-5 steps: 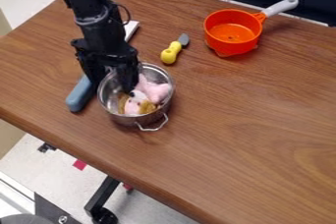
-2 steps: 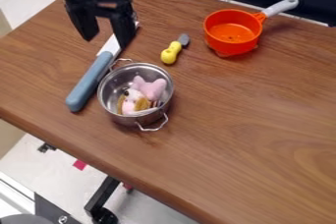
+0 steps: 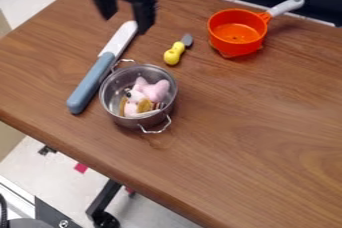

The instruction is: Move the silver pot from the center of the table to the left side of the table.

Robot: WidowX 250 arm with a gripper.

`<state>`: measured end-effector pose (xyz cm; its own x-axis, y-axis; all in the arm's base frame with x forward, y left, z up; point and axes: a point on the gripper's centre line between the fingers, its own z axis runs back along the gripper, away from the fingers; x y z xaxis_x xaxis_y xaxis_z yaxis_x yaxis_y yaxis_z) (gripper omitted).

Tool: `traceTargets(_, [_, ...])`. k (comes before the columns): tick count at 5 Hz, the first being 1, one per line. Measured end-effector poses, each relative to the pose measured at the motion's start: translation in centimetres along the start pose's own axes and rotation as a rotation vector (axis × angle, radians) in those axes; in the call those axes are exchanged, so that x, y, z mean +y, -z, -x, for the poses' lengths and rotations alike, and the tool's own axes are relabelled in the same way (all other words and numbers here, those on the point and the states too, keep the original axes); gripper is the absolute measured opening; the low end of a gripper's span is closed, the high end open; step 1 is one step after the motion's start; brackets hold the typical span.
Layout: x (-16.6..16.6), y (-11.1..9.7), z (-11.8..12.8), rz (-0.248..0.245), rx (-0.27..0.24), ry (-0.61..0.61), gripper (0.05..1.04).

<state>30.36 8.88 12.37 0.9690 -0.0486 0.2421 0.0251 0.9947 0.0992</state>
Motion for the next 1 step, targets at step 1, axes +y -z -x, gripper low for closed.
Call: traceTargets(1, [-0.8,-0.02,-1.79,0.005,0.011,0.031,0.998])
